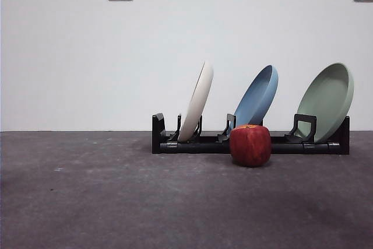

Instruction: Take the yellow plate from the plate rack,put the plate on the table,take the apple from the table,put the apple in the plate

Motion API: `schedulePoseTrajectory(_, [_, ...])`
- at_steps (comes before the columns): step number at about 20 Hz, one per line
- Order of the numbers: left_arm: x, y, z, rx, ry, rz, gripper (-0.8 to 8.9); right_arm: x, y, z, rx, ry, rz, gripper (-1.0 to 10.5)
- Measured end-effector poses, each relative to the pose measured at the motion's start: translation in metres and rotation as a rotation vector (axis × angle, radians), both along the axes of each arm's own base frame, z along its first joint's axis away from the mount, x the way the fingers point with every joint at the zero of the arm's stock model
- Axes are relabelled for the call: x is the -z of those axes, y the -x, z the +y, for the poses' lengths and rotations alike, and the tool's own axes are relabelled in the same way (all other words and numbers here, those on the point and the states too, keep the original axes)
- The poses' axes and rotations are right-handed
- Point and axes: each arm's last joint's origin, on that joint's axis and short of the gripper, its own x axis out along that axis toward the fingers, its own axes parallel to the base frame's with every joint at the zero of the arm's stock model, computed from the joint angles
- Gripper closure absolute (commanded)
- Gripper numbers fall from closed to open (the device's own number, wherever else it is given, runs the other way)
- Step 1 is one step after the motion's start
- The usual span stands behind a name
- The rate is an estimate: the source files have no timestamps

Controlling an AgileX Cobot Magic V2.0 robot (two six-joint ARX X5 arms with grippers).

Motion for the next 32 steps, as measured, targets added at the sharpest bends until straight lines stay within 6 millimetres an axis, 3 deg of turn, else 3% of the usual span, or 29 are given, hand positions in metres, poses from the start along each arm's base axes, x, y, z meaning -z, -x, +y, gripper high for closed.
schedulePoseTrajectory(13, [-0.079, -0.008, -0.008, 0.318, -0.034, 0.158, 8.19, -0.082, -0.006, 0.005, -0.216, 0.216, 0.216, 9.6])
schedulePoseTrajectory(22, [-0.102, -0.018, -0.014, 0.508, -0.147, 0.329, 8.2, -0.122, -0.012, 0.006, -0.316, 0.401, 0.357, 9.6])
schedulePoseTrajectory(26, [-0.104, -0.018, -0.018, 0.519, -0.217, 0.355, 8.12, -0.127, -0.011, 0.006, -0.345, 0.443, 0.383, 9.3])
schedulePoseTrajectory(27, [-0.104, -0.018, -0.018, 0.505, -0.23, 0.355, 7.8, -0.128, -0.012, 0.006, -0.344, 0.445, 0.376, 9.0])
schedulePoseTrajectory(28, [-0.104, -0.018, -0.018, 0.495, -0.236, 0.357, 6.75, -0.128, -0.013, 0.006, -0.343, 0.447, 0.37, 8.0])
schedulePoseTrajectory(30, [-0.104, -0.018, -0.017, 0.484, -0.242, 0.359, 3.37, -0.128, -0.013, 0.006, -0.343, 0.447, 0.37, 4.4])
schedulePoseTrajectory(31, [-0.104, -0.018, -0.017, 0.484, -0.242, 0.358, 2.79, -0.128, -0.013, 0.006, -0.341, 0.443, 0.372, 2.8])
schedulePoseTrajectory(32, [-0.104, -0.018, -0.017, 0.484, -0.241, 0.359, 2.79, -0.128, -0.013, 0.006, -0.339, 0.44, 0.374, 2.6])
